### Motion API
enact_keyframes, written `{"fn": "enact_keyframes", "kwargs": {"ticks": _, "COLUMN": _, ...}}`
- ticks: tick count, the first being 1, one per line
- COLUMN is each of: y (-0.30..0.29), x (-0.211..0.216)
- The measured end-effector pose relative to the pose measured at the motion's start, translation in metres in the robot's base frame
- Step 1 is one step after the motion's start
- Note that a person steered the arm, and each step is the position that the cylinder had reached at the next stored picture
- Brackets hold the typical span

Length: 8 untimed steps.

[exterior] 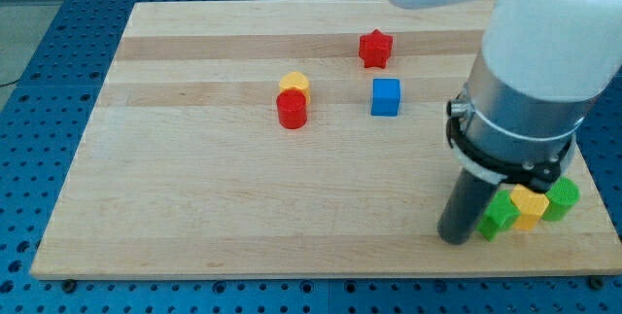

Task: Move the red circle to the left of the green star

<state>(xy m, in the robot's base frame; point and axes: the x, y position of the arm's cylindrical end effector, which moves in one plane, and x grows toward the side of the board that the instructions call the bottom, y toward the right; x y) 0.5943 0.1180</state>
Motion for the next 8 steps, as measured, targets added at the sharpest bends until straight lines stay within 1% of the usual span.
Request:
{"fn": "enact_keyframes", "kwargs": {"ticks": 1, "y": -0.082, "x": -0.008}}
{"fn": "enact_keyframes", "kwargs": {"ticks": 2, "y": -0.156, "x": -0.081}}
{"fn": "enact_keyframes", "kwargs": {"ticks": 3, "y": -0.208, "x": -0.151}}
{"fn": "enact_keyframes", "kwargs": {"ticks": 4, "y": -0.224, "x": -0.188}}
{"fn": "enact_keyframes", "kwargs": {"ticks": 5, "y": -0.172, "x": -0.197}}
{"fn": "enact_keyframes", "kwargs": {"ticks": 6, "y": -0.140, "x": -0.166}}
{"fn": "enact_keyframes", "kwargs": {"ticks": 8, "y": -0.095, "x": -0.103}}
